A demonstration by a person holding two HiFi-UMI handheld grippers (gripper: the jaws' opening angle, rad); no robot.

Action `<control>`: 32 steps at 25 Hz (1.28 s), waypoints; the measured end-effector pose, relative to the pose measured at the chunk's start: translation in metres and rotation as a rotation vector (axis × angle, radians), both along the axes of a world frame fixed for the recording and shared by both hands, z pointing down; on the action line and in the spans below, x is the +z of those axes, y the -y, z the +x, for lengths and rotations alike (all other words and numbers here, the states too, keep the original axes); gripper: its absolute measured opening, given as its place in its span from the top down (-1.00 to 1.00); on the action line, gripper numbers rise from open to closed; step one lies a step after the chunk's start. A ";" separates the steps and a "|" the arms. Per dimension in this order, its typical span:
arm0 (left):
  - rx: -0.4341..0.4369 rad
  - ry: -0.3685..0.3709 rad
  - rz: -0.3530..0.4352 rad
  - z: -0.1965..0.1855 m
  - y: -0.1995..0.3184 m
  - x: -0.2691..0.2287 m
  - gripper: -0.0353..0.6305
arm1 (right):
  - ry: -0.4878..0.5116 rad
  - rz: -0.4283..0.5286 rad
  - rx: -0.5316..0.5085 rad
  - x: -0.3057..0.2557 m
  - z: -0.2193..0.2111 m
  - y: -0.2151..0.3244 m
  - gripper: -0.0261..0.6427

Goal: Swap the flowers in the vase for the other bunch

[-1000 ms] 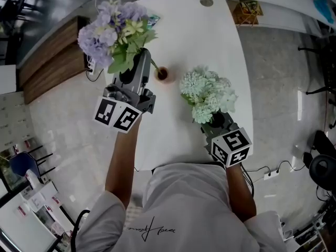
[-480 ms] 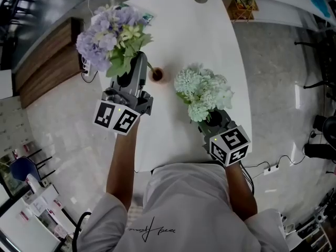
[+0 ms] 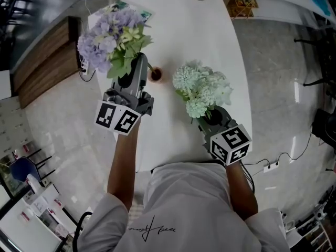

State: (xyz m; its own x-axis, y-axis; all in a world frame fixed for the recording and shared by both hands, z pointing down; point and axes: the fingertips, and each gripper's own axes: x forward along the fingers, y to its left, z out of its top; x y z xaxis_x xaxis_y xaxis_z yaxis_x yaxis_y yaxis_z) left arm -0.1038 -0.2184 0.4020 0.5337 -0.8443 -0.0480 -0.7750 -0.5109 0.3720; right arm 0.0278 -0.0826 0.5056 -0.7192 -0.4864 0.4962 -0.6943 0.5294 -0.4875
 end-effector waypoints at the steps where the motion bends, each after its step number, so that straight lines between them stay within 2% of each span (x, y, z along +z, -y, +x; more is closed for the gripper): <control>1: 0.000 0.000 -0.002 0.000 0.000 0.000 0.84 | 0.000 -0.001 0.000 -0.001 0.000 0.000 0.68; 26: 0.019 0.040 -0.036 0.008 -0.007 0.022 0.80 | 0.010 0.004 0.014 -0.001 0.005 0.003 0.69; 32: 0.029 0.094 -0.030 0.008 -0.010 0.026 0.78 | 0.024 0.027 0.021 -0.008 0.001 0.003 0.69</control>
State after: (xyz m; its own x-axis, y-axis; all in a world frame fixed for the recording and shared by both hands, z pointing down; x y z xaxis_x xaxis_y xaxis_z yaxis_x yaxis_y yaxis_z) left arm -0.0962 -0.2080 0.4276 0.5592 -0.8285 0.0281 -0.7919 -0.5238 0.3139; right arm 0.0290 -0.0860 0.4971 -0.7200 -0.5145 0.4658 -0.6940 0.5278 -0.4897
